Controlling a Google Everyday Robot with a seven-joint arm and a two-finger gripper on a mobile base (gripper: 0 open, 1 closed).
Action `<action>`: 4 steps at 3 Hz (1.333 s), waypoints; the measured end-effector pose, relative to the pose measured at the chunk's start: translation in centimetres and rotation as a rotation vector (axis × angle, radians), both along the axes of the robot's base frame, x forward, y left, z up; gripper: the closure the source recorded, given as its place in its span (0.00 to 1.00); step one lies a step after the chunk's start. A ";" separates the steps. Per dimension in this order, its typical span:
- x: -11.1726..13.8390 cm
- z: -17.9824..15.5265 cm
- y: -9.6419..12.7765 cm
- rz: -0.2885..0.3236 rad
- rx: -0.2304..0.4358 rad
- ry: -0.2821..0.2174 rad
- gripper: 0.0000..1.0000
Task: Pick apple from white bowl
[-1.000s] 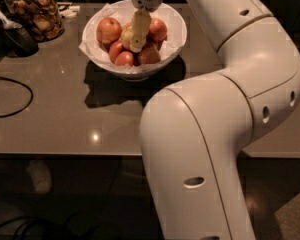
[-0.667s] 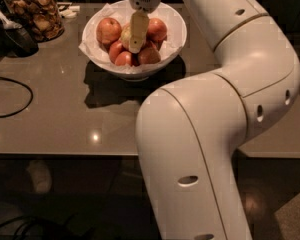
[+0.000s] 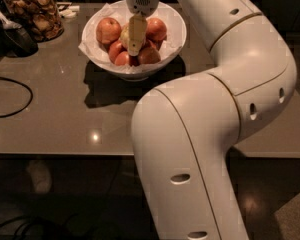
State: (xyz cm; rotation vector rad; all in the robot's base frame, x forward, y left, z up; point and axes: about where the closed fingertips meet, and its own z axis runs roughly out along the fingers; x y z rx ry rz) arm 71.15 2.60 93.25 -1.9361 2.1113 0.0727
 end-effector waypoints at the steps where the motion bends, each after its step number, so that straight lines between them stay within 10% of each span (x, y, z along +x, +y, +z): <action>1: -0.2 -0.3 -0.4 -0.001 -0.003 0.011 0.26; 3: -0.4 -0.4 -0.6 0.005 -0.013 0.017 0.29; 4: -0.4 -0.4 -0.6 0.005 -0.013 0.017 0.47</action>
Offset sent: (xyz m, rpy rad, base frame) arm -0.0352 -0.0312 0.0009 -0.0823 0.1432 0.0148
